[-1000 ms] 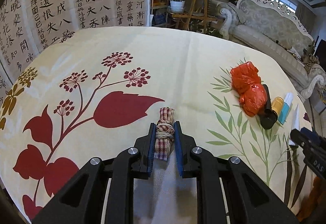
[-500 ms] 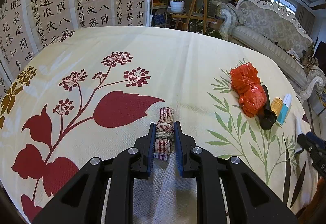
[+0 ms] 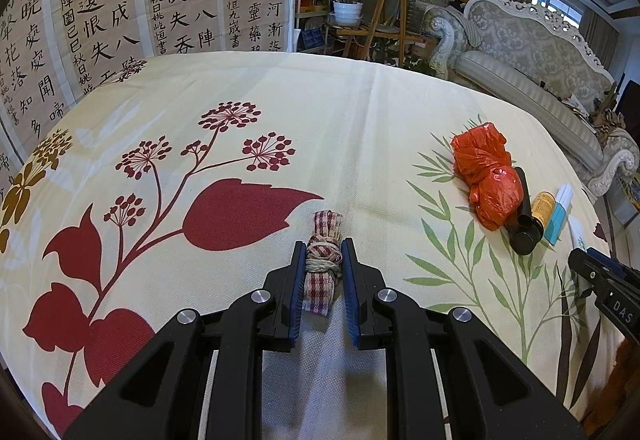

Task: Collect trash
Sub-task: 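Hold the twine bundle in the left tool while the right tool grasps the white toothpaste tube, then hold the toothpaste tube in the right tool and the twine bundle in the left, then carry the twine bundle and toothpaste tube over the black bin and open both tools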

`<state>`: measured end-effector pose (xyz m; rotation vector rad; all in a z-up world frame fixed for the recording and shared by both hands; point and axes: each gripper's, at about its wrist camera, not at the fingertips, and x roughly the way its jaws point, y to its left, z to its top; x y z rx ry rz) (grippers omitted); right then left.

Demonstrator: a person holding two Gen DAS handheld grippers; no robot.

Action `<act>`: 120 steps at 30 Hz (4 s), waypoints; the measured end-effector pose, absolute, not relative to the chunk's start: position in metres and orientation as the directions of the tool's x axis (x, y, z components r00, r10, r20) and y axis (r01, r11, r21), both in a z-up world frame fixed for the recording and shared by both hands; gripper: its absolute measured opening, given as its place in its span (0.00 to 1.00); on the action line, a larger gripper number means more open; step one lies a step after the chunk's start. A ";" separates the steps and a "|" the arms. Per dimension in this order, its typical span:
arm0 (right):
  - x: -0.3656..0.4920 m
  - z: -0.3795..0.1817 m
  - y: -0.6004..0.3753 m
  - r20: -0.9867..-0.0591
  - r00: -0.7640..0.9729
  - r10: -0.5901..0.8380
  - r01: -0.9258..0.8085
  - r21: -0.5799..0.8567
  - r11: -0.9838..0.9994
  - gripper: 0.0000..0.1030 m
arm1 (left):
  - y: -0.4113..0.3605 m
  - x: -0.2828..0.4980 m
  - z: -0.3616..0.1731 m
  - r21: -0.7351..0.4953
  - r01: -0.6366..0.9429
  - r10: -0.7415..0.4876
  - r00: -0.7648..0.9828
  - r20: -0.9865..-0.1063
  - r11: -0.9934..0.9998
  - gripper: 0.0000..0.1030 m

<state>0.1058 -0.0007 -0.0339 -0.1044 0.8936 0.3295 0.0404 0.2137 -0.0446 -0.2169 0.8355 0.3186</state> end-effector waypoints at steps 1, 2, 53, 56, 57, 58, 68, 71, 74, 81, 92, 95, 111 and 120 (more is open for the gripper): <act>0.105 -0.034 -0.001 -0.779 0.577 0.247 -0.333 0.051 0.941 0.20 | 0.214 0.040 -0.045 -0.063 -0.360 0.192 0.627 -0.755 0.931 0.18; 0.104 -0.034 -0.001 -0.780 0.571 0.256 -0.343 0.057 0.938 0.17 | 0.214 0.040 -0.045 -0.062 -0.360 0.192 0.627 -0.755 0.931 0.18; 0.088 -0.029 -0.014 -0.782 0.571 0.249 -0.384 0.014 0.923 0.14 | 0.207 0.033 -0.043 -0.091 -0.315 0.141 0.641 -0.755 0.945 0.18; 0.089 -0.031 -0.009 -0.788 0.565 0.246 -0.398 0.001 0.917 0.14 | 0.207 0.033 -0.043 -0.095 -0.315 0.137 0.641 -0.756 0.944 0.18; 0.090 -0.031 -0.010 -0.789 0.565 0.241 -0.395 -0.002 0.919 0.14 | 0.208 0.033 -0.043 -0.097 -0.314 0.136 0.641 -0.756 0.944 0.18; 0.092 -0.032 -0.011 -0.790 0.569 0.229 -0.382 -0.006 0.924 0.14 | 0.208 0.033 -0.044 -0.099 -0.314 0.134 0.641 -0.756 0.944 0.18; 0.100 -0.033 -0.022 -0.784 0.583 0.212 -0.332 0.009 0.943 0.14 | 0.207 0.033 -0.044 -0.100 -0.314 0.133 0.642 -0.755 0.944 0.18; 0.101 -0.033 -0.028 -0.779 0.592 0.204 -0.308 0.016 0.951 0.14 | 0.206 0.033 -0.044 -0.098 -0.314 0.135 0.641 -0.756 0.944 0.18; 0.101 -0.031 -0.034 -0.772 0.602 0.203 -0.293 0.023 0.956 0.14 | 0.205 0.033 -0.043 -0.094 -0.313 0.138 0.643 -0.753 0.945 0.18; 0.092 -0.018 -0.049 -0.743 0.634 0.215 -0.276 0.042 0.960 0.14 | 0.193 0.029 -0.033 -0.094 -0.295 0.134 0.666 -0.734 0.951 0.18; 0.070 0.004 -0.102 -0.683 0.702 0.202 -0.214 0.068 0.974 0.14 | 0.127 0.023 -0.007 -0.109 -0.157 0.042 0.733 -0.679 0.982 0.18; 0.066 0.009 -0.121 -0.668 0.721 0.181 -0.185 0.066 0.981 0.14 | 0.101 0.027 -0.002 -0.112 -0.099 -0.001 0.744 -0.668 0.989 0.18; 0.065 -0.002 -0.210 -0.658 0.749 0.079 -0.024 0.092 0.995 0.14 | -0.044 0.059 -0.003 -0.082 0.192 -0.197 0.726 -0.659 0.978 0.18; 0.072 -0.016 -0.240 -0.667 0.743 0.061 0.024 0.118 0.993 0.14 | -0.083 0.078 -0.015 -0.050 0.234 -0.205 0.706 -0.678 0.971 0.18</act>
